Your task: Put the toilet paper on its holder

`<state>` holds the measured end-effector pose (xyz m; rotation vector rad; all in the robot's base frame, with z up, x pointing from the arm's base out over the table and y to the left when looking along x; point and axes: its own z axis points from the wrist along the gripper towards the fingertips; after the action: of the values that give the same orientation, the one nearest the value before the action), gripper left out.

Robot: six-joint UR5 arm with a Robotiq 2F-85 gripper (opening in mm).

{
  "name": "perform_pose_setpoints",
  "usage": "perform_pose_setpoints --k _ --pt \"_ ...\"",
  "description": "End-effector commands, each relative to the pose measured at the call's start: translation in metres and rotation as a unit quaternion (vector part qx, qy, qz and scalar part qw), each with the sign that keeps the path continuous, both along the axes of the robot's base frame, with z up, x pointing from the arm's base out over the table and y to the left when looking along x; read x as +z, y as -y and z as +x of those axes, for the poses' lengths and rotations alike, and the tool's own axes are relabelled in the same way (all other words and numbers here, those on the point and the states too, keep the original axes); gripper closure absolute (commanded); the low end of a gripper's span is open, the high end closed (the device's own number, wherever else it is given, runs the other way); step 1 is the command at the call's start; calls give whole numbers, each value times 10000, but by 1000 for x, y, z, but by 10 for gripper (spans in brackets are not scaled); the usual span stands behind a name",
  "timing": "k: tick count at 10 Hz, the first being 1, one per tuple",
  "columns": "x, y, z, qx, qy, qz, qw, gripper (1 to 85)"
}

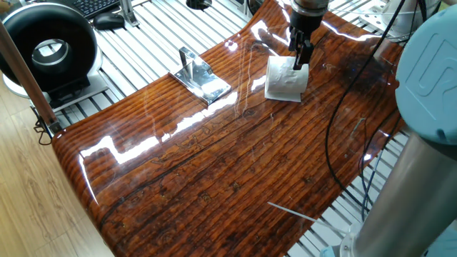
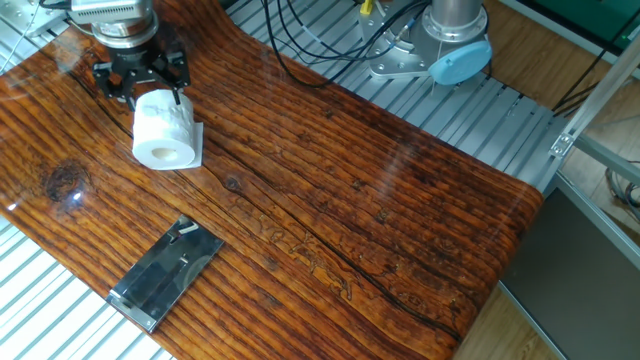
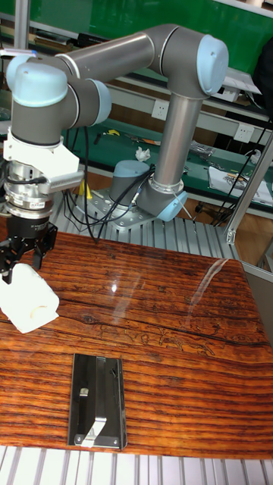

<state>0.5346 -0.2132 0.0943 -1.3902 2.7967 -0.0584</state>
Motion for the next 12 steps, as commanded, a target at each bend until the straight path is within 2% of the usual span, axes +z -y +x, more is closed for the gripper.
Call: perform_pose_setpoints --k 1,3,4,5,6,7,8,9,10,11,12 --pt "-2 3 0 -50 2 -37 10000 183" --pt "-3 4 -1 -58 3 -53 10000 210" --pt "-4 4 -2 -142 6 -49 9999 250" --pt "-4 -3 1 -348 54 99 9993 330" --pt "-4 -17 2 -694 66 383 9968 603" --pt "-2 -36 2 -1122 24 752 9908 830" --pt "-1 -42 6 -1308 68 896 9873 847" --pt "-3 -17 14 -1378 285 428 9891 847" --pt "-3 3 9 -1469 248 49 9888 847" --pt "-3 7 8 -1506 232 -36 9883 847" --pt "-3 7 8 -1521 231 -28 9881 847"
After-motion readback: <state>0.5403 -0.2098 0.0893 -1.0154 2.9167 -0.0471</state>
